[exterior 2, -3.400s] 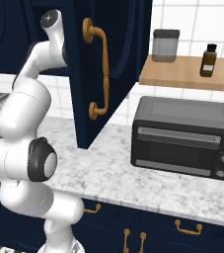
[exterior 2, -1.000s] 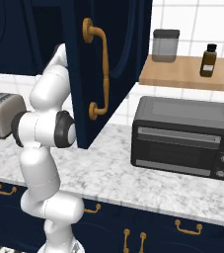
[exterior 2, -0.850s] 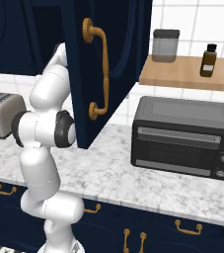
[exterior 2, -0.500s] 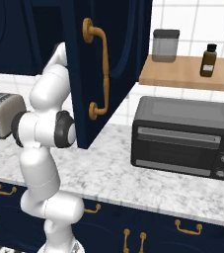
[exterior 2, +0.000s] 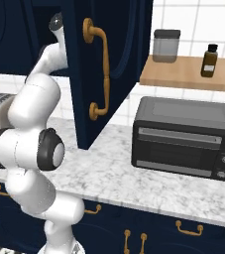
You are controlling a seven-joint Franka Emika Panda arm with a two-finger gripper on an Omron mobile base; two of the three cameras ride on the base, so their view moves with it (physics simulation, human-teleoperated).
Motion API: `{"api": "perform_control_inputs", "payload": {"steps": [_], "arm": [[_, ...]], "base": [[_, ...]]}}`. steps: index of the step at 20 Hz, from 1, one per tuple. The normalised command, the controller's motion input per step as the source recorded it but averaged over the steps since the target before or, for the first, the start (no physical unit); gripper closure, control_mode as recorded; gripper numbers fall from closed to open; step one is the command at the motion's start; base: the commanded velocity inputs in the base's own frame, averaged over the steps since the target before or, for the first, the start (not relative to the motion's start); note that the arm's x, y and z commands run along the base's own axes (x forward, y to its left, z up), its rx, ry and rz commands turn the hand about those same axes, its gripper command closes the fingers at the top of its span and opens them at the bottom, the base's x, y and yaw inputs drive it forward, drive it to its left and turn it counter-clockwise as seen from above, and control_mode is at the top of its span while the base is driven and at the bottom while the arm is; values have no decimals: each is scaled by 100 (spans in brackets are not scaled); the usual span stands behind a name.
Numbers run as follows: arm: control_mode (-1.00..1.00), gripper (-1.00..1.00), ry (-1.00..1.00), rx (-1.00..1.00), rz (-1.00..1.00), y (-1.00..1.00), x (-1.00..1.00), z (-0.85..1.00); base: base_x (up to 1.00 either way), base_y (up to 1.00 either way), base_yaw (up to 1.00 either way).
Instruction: Gather all objects into one cabinet and sort the glasses and bowls to opposite sides.
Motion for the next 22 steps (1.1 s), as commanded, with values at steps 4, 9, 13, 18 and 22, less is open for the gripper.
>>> {"api": "perform_control_inputs", "payload": {"steps": [4,9,13,18,22], "arm": [[-100,100,-10,2,4,0,-100,11],[-100,100,2,7,9,0,-100,33],[-100,100,9,0,6,0,-100,30],[-100,100,2,0,0,0,-100,20],[-100,100,-12,-7,0,3,-100,8]], "base": [[0,0,0],[0,0,0],[0,0,0],[0,0,0],[0,0,0]]}}
